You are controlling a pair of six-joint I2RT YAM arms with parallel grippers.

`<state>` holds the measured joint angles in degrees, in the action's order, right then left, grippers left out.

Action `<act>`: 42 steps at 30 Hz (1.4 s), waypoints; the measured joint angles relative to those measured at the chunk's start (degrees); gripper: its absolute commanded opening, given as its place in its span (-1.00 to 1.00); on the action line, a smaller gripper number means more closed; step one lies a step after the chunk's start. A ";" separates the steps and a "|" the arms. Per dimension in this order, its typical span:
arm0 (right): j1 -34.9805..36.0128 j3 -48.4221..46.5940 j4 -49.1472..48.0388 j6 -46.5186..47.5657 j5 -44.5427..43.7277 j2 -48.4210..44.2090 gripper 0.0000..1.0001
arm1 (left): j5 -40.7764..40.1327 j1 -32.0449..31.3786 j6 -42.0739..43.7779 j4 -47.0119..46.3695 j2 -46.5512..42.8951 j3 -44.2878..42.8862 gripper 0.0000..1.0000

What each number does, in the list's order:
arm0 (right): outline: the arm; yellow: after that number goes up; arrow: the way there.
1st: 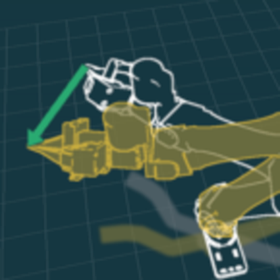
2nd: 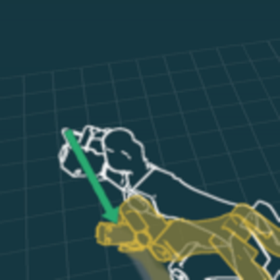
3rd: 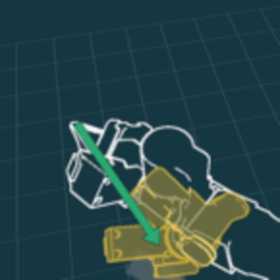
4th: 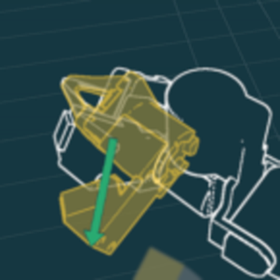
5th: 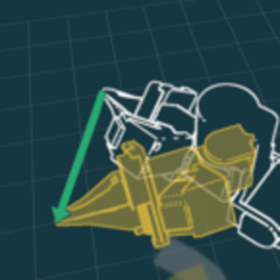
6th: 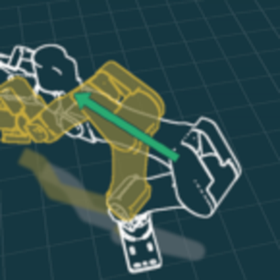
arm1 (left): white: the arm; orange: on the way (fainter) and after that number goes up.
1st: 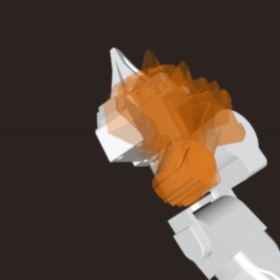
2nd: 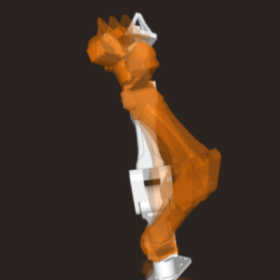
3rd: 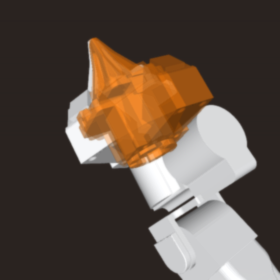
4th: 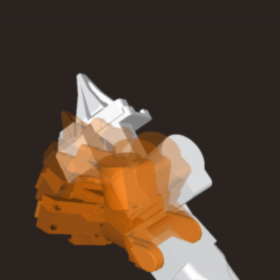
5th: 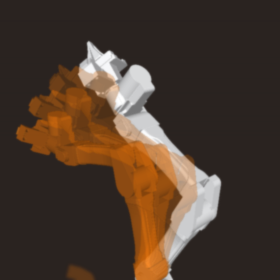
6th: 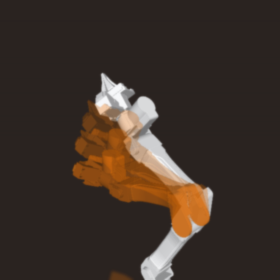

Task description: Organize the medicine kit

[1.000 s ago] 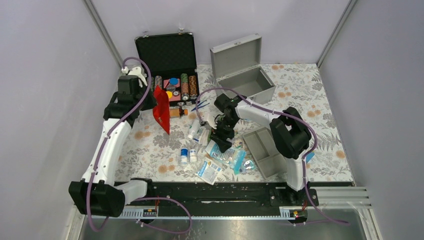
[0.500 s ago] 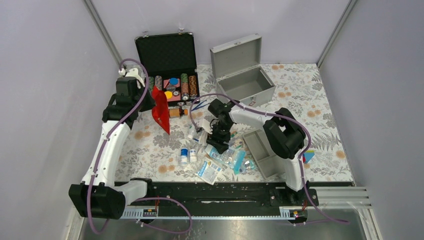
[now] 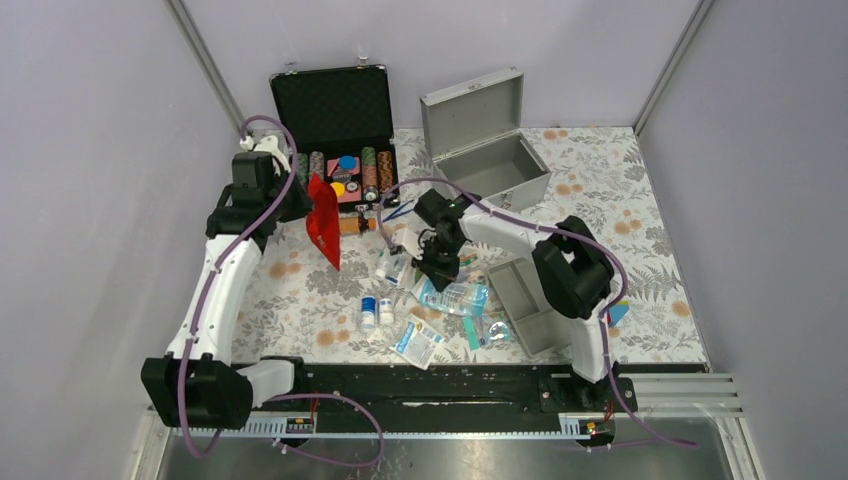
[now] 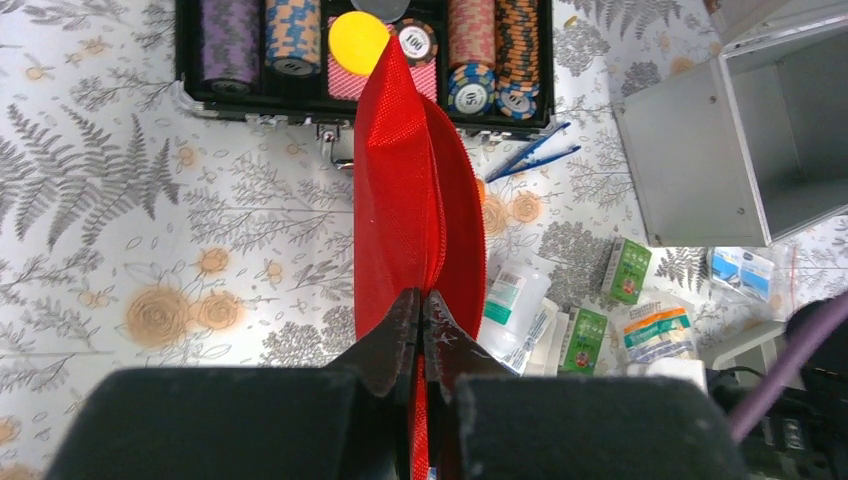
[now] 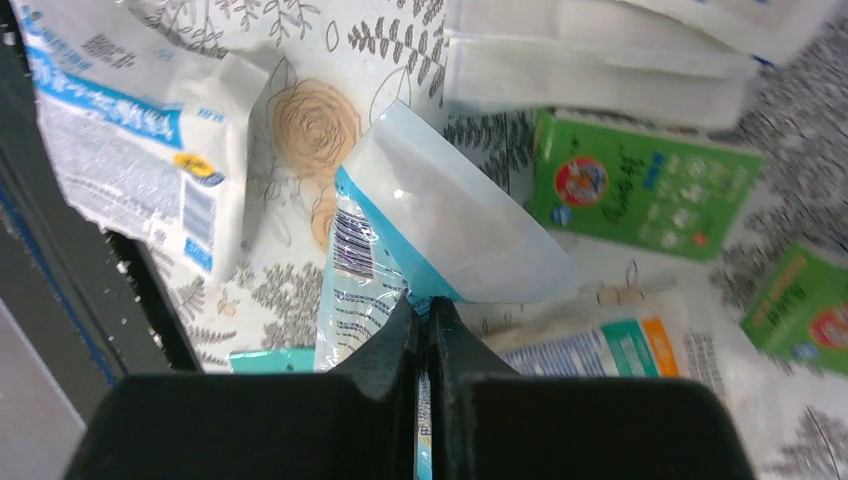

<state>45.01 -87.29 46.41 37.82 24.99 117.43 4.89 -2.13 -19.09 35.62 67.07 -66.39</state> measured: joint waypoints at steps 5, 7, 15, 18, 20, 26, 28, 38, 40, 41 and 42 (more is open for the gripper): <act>-2.21 -0.46 1.84 -1.03 1.20 -7.56 -1.00 | 4.66 -0.81 1.11 -2.21 3.58 -1.99 -1.00; -3.56 -2.08 2.25 -1.77 2.14 -12.22 -1.00 | 8.20 -2.19 2.23 -3.17 6.16 -4.07 -1.00; -8.81 1.53 -12.09 -1.84 2.12 -32.20 -1.00 | 26.05 -14.84 9.40 -6.88 18.12 -12.76 -1.00; -8.63 9.60 -24.48 0.07 1.38 -39.74 -1.00 | 31.36 -20.33 13.11 -7.43 22.86 -15.37 -1.00; -8.59 15.74 -33.70 2.47 1.03 -43.25 -1.00 | 34.77 -23.23 15.91 -6.84 26.36 -17.29 -1.00; -8.59 33.38 -59.45 11.56 0.87 -44.54 -1.00 | 42.53 -25.46 22.23 -4.55 35.47 -20.28 -1.00; -8.59 36.06 -65.20 13.03 0.68 -42.82 -1.00 | 43.47 -25.20 23.37 -4.00 36.76 -20.24 -1.00; -9.33 42.27 -91.41 13.44 1.97 -39.80 -1.00 | 49.55 -20.57 29.49 6.36 40.09 -24.55 -1.00; -9.70 43.43 -92.76 12.15 2.86 -41.07 -1.00 | 49.86 -20.35 32.06 9.88 40.76 -24.61 -1.00; -9.84 43.82 -92.74 11.37 3.17 -41.70 -1.00 | 49.83 -20.37 33.03 11.21 41.13 -24.65 -1.00; -9.84 43.85 -92.26 10.49 3.13 -42.07 -1.00 | 49.64 -20.37 33.88 12.39 41.51 -24.65 -1.00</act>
<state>35.18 -43.44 -45.84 48.31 28.12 75.35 54.52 -22.50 14.79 48.01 108.57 -91.05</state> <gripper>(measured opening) 0.025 0.010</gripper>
